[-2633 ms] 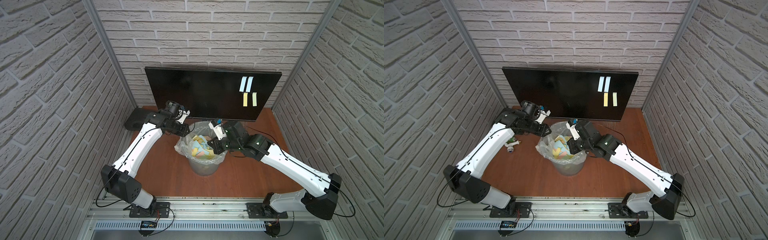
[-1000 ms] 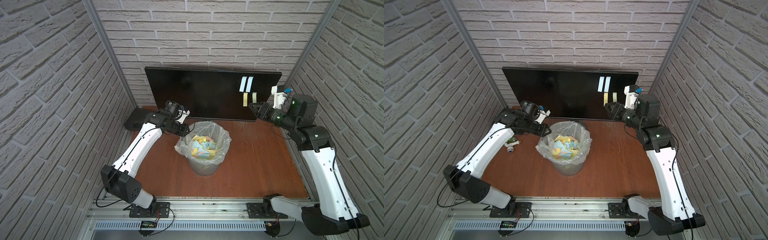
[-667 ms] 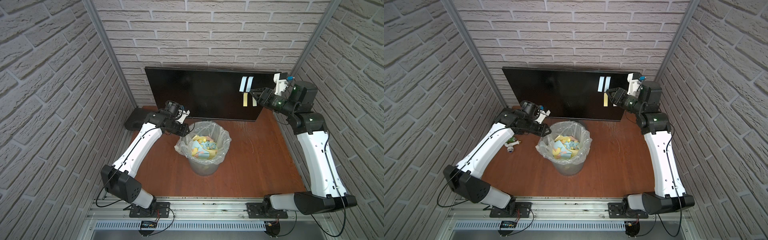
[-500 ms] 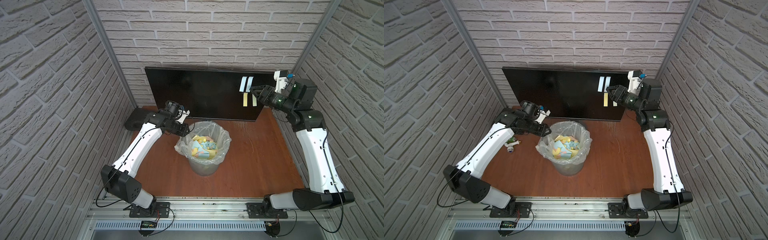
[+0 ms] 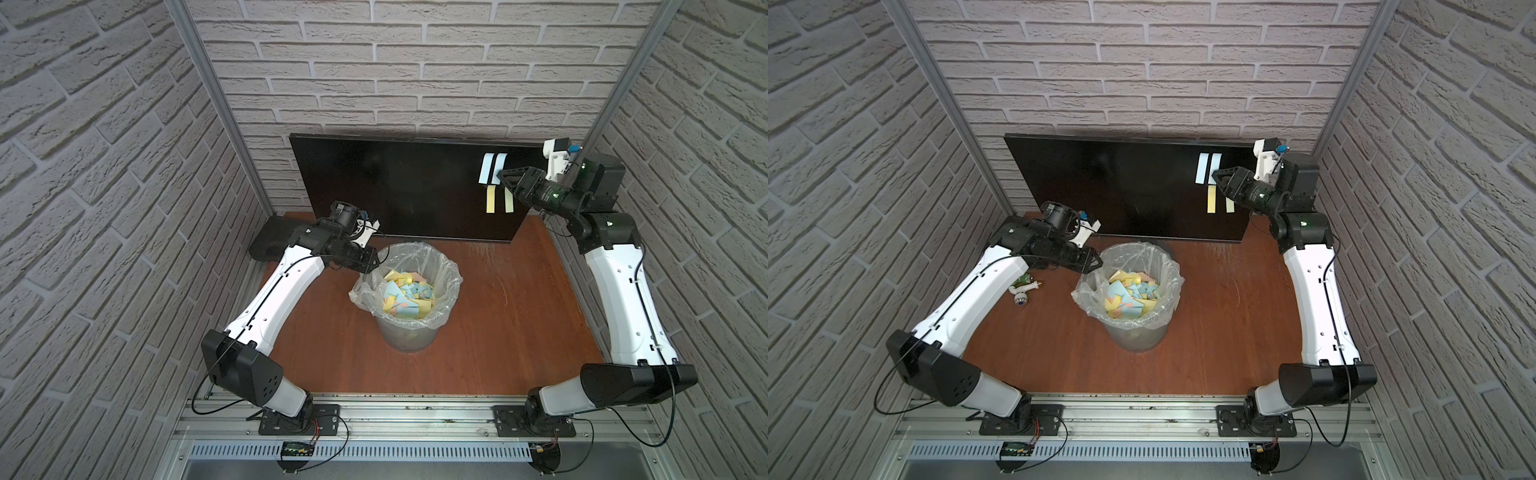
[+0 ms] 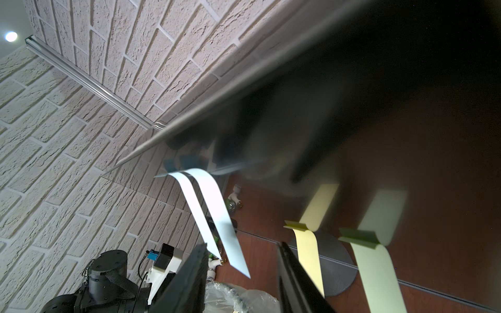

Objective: Remove the sticky note from the monitor
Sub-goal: Tear off the sticky note from the monitor.

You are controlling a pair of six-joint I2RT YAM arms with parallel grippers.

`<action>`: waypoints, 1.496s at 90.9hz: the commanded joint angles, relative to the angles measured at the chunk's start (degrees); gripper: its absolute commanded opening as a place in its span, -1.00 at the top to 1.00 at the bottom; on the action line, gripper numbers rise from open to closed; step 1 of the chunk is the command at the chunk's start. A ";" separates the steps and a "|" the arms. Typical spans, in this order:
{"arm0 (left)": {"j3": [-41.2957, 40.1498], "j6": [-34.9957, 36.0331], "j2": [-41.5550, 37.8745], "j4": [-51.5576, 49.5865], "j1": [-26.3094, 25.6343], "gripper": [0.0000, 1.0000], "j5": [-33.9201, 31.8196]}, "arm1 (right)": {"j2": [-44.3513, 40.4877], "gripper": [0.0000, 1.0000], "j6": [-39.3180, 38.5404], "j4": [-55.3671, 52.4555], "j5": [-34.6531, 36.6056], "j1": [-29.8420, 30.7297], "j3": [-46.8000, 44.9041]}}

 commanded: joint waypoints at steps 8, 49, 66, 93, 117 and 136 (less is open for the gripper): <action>1.05 0.42 0.06 0.01 0.81 0.25 -0.67 | 0.52 0.12 0.29 4.02 -1.70 -0.18 1.31; 1.28 0.33 0.09 -0.11 0.84 0.25 -0.51 | 2.41 0.18 1.61 5.75 -3.38 -0.20 1.64; 1.26 0.33 0.06 -0.18 0.82 0.25 -0.52 | 1.98 0.40 1.85 5.98 -3.28 -0.12 1.15; 1.23 0.33 0.05 -0.11 0.84 0.24 -0.52 | 0.76 0.93 2.33 6.64 -2.82 -0.18 0.50; 1.09 0.33 -0.21 -0.07 0.93 0.25 -0.56 | -0.94 0.94 2.42 6.50 -2.69 -0.13 0.50; 0.89 0.33 -0.34 -0.03 0.98 0.25 -0.52 | -3.03 0.94 2.16 6.21 -2.38 -0.13 -0.32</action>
